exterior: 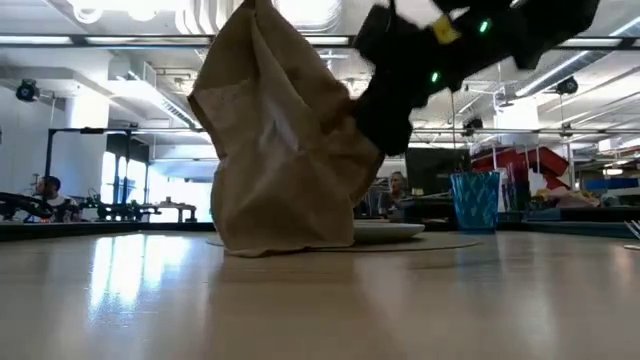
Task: Set table place
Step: Fold the brown table napkin
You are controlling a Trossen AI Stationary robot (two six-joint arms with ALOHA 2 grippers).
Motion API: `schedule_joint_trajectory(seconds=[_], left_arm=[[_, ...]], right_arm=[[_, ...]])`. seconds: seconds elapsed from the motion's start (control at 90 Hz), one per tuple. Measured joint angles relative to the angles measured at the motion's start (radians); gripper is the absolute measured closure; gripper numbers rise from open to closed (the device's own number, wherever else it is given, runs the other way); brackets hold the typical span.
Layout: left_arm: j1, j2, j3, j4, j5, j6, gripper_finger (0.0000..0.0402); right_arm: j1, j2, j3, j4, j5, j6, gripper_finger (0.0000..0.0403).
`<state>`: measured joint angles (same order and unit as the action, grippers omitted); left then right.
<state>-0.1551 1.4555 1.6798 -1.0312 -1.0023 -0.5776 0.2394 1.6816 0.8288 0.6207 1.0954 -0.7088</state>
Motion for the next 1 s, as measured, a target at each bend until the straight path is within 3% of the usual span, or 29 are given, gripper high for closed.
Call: schedule_joint_trajectory(seconds=[0.133,0.333,0.511,0.722,1.0], left_arm=[[0.000,-0.001,0.000,-0.094,0.059,-0.051,0.0402],[-0.017,-0.009,0.006,-0.160,0.309,-0.113,0.0402],[-0.106,-0.014,0.066,-0.218,0.351,-0.178,0.0402],[-0.273,-0.016,0.207,-0.326,0.311,-0.315,0.0402],[-0.470,0.011,0.321,-0.278,0.306,-0.437,0.0402]], right_arm=[[0.062,-0.157,0.000,-0.099,0.052,-0.012,0.0402],[0.172,-0.444,0.001,-0.270,0.085,0.047,0.0403],[0.269,-0.600,0.108,-0.608,0.065,0.263,0.0403],[0.297,-0.569,0.359,-1.143,-0.241,0.699,0.0403],[0.368,-0.406,0.602,-1.304,-0.330,0.771,0.0403]])
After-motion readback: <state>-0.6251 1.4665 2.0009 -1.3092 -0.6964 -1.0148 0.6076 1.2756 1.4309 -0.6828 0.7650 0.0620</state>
